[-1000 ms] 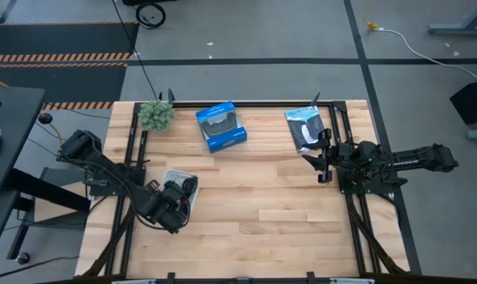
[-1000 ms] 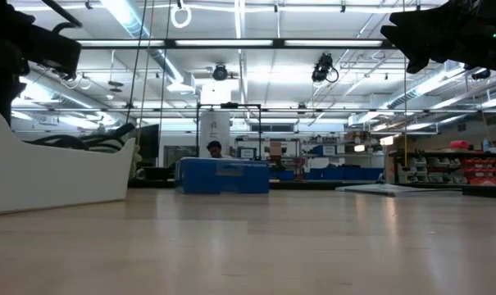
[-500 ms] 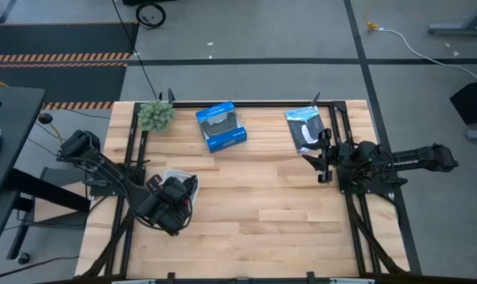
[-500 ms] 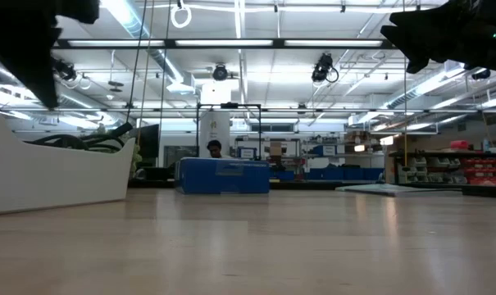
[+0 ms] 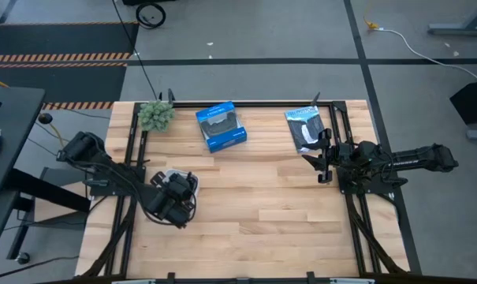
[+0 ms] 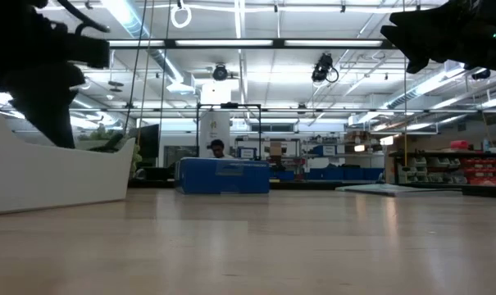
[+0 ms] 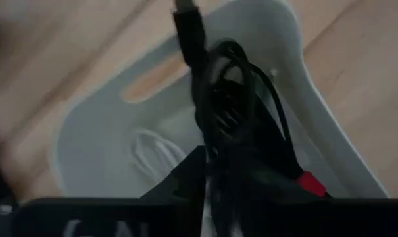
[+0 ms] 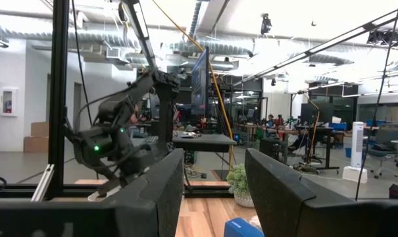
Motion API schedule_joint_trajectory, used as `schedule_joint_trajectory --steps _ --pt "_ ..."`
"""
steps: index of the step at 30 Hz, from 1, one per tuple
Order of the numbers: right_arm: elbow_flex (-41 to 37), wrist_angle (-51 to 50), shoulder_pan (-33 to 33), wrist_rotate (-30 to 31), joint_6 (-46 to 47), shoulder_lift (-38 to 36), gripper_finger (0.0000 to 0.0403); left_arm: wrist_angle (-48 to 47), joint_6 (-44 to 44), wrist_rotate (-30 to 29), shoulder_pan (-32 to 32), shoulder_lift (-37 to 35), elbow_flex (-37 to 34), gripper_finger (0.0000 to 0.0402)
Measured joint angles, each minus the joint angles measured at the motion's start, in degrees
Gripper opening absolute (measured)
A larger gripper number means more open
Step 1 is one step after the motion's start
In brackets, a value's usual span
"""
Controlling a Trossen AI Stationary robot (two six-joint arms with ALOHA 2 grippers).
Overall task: Pick and place USB-C Cables
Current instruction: Put the black charger cable into the white bin
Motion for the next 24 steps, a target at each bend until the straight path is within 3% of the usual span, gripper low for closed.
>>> schedule_joint_trajectory --steps 6,17,24 --pt "-0.01 -0.01 0.01 -0.01 0.01 0.01 0.0169 0.28 1.72 2.46 0.11 -0.13 -0.19 0.0033" --pt "-0.01 0.01 -0.01 -0.01 -0.01 -0.01 0.0169 -10.16 6.46 1.61 0.12 -0.31 12.85 0.0028" --pt "0.01 -0.01 -0.01 -0.01 -0.01 -0.01 0.0169 -9.28 5.05 6.76 0.72 -0.14 9.79 0.0019"
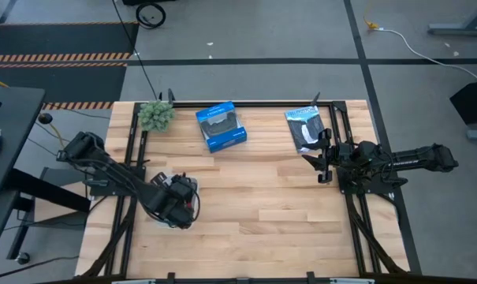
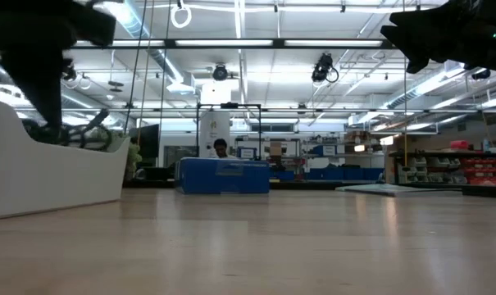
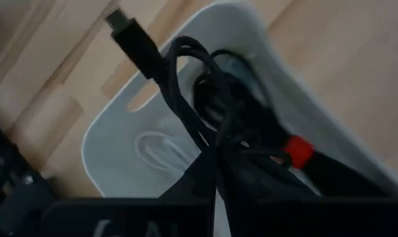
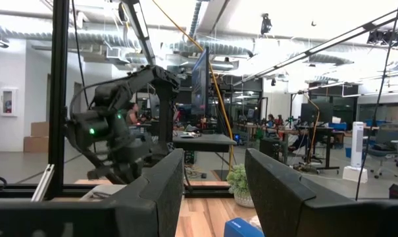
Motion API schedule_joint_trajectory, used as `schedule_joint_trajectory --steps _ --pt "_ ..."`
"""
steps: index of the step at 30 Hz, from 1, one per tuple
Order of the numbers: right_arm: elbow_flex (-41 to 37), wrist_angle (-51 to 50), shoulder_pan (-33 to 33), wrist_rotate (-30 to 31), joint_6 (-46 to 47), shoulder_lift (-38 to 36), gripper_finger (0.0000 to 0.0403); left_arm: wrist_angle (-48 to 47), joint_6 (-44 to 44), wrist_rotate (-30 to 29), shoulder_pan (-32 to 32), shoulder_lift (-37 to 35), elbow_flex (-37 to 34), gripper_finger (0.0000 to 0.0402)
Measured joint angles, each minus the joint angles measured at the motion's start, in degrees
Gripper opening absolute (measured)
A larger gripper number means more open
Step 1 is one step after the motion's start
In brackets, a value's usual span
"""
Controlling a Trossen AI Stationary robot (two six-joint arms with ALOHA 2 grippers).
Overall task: Pick and place USB-C Cables
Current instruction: Put the black charger cable into the white bin, then return to Home Position
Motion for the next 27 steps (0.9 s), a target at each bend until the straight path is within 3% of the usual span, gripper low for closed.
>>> schedule_joint_trajectory --steps 4,11,20,27 --pt "-0.02 -0.01 0.02 0.02 0.02 0.02 0.0169 2.78 -0.8 -0.38 0.04 0.04 -3.9 0.003" --pt "0.0 0.0 0.02 0.02 0.02 0.01 0.0169 7.0 0.78 -0.15 0.04 -0.14 -7.6 0.0096" --pt "0.0 0.01 0.01 0.0 0.01 0.0 0.0169 7.23 5.56 0.2 0.07 -0.15 -3.91 0.0187" --pt "0.0 0.02 0.0 0.0 0.02 0.01 0.0169 1.78 6.02 -0.29 0.43 -0.12 0.8 0.025"
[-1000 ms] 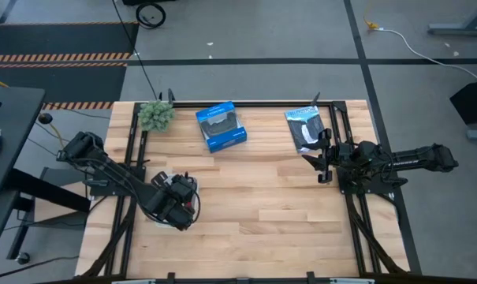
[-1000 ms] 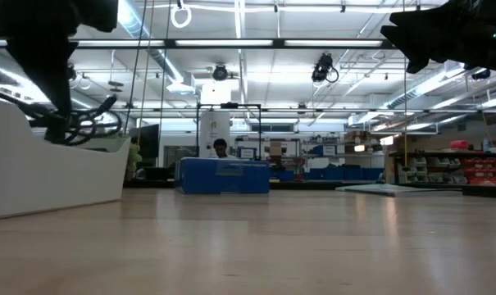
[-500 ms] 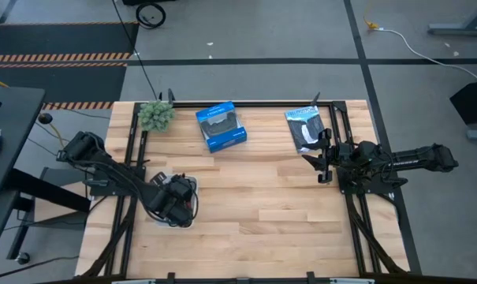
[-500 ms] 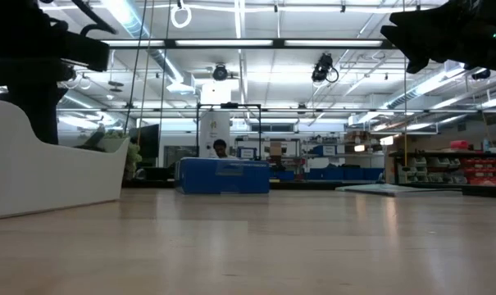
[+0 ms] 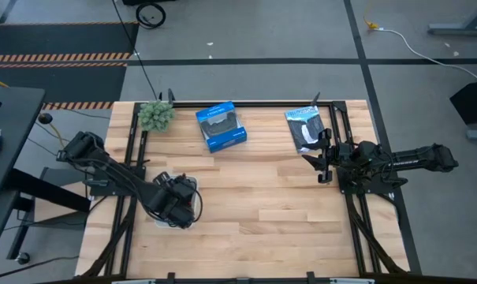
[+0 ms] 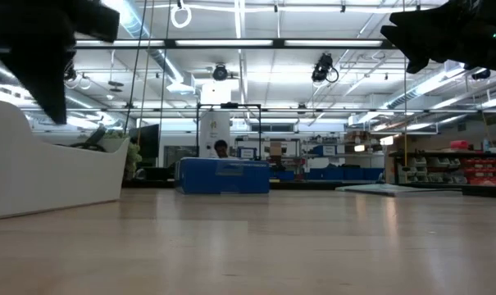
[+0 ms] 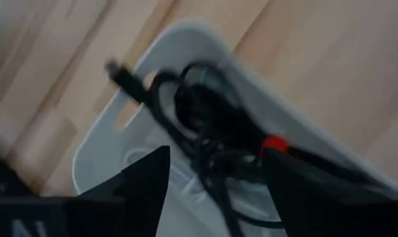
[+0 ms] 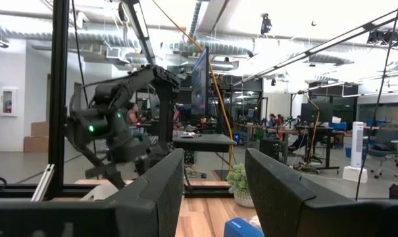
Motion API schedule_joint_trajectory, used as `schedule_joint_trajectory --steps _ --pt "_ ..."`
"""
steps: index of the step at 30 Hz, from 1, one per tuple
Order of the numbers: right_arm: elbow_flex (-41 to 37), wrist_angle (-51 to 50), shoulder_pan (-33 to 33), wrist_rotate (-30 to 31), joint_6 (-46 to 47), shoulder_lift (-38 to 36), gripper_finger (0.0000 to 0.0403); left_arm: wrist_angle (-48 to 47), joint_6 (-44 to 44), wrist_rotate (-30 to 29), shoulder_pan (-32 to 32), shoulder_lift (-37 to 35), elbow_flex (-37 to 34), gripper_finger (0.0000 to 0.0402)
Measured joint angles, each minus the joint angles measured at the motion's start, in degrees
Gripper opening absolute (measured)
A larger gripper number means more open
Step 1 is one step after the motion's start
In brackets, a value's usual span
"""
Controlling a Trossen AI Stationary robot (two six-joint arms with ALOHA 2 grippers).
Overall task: Pick and place USB-C Cables
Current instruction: Return to Home Position
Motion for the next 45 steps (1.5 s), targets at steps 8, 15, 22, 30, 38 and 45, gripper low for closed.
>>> schedule_joint_trajectory --steps 8,15,22,30,38,45 --pt "-0.02 0.0 0.02 0.02 -0.02 -0.02 0.0169 -3.23 11.57 -9.16 1.37 -1.35 9.05 0.0227" --pt "0.0 -0.02 0.0 0.02 -0.01 -0.02 0.0169 -2.47 18.91 -12.93 7.33 -10.8 6.11 0.0166" --pt "-0.02 -0.02 0.01 0.01 -0.01 0.0 0.0169 10.2 26.18 -13.31 11.45 -23.55 -5.35 0.0118" --pt "-0.01 -0.02 0.0 0.01 0.0 0.0 0.0169 29.54 32.23 -12.01 13.14 -37.49 -22.22 0.0078" --pt "-0.01 0.0 0.02 0.02 0.0 -0.02 0.0169 52.33 44.56 -13.54 13.13 -47.3 -35.72 0.0034" --pt "-0.01 -0.01 0.01 0.02 0.0 -0.01 0.0169 76.6 58.16 -7.3 13.14 -52.7 -46.2 0.0006"
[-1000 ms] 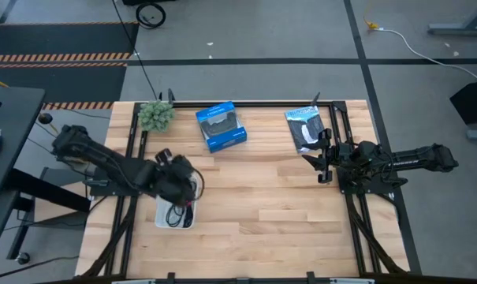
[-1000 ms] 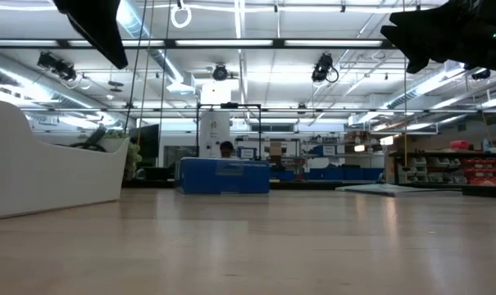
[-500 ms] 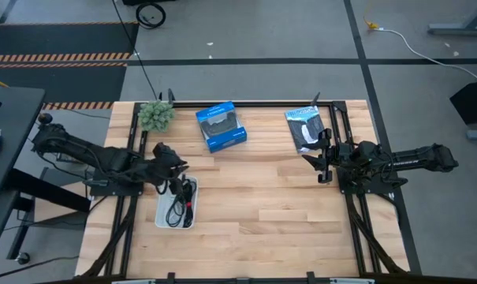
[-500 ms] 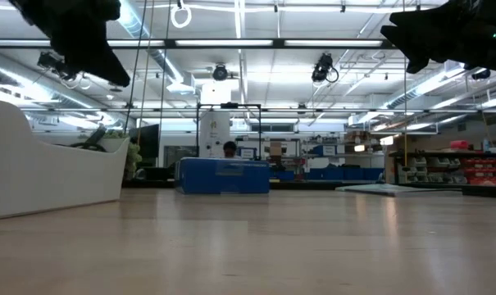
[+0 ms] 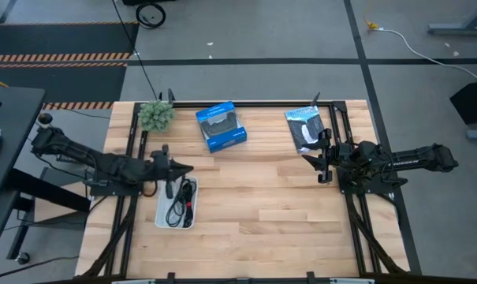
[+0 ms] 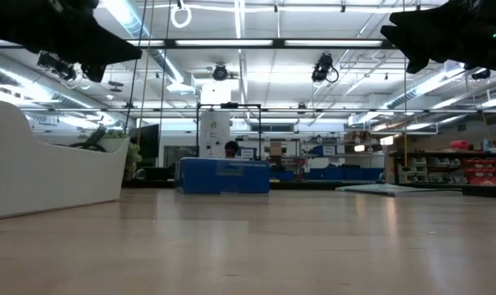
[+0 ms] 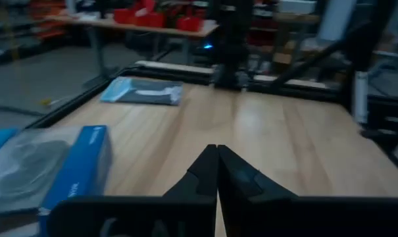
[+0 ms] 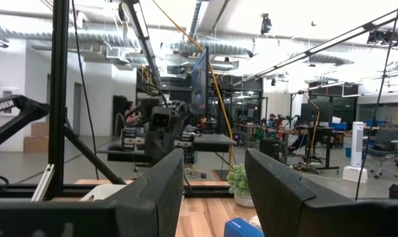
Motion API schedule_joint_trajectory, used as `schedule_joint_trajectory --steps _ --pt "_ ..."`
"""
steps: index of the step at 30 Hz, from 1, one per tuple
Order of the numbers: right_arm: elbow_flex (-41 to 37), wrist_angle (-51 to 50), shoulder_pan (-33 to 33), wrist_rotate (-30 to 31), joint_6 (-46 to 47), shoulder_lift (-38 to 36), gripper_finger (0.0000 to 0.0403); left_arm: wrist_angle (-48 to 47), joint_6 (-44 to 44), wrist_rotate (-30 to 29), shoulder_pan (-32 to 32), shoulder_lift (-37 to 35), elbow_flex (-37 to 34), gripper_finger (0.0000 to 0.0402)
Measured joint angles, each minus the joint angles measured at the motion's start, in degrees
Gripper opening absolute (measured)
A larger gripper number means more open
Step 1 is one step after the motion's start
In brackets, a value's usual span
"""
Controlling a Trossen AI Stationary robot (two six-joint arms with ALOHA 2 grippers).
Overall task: Pick and place USB-C Cables
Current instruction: Return to Home Position
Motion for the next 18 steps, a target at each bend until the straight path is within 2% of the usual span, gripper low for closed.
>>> schedule_joint_trajectory --steps 9,18 --pt "0.01 -0.01 0.02 -0.01 -0.01 0.02 0.0169 1.13 4.39 9.03 2.58 -5.16 -4.53 0.0004" --pt "0.01 -0.01 0.0 0.0 -0.02 0.02 0.0169 5.66 7.31 23.6 6.83 -6.24 -8.22 0.0004"
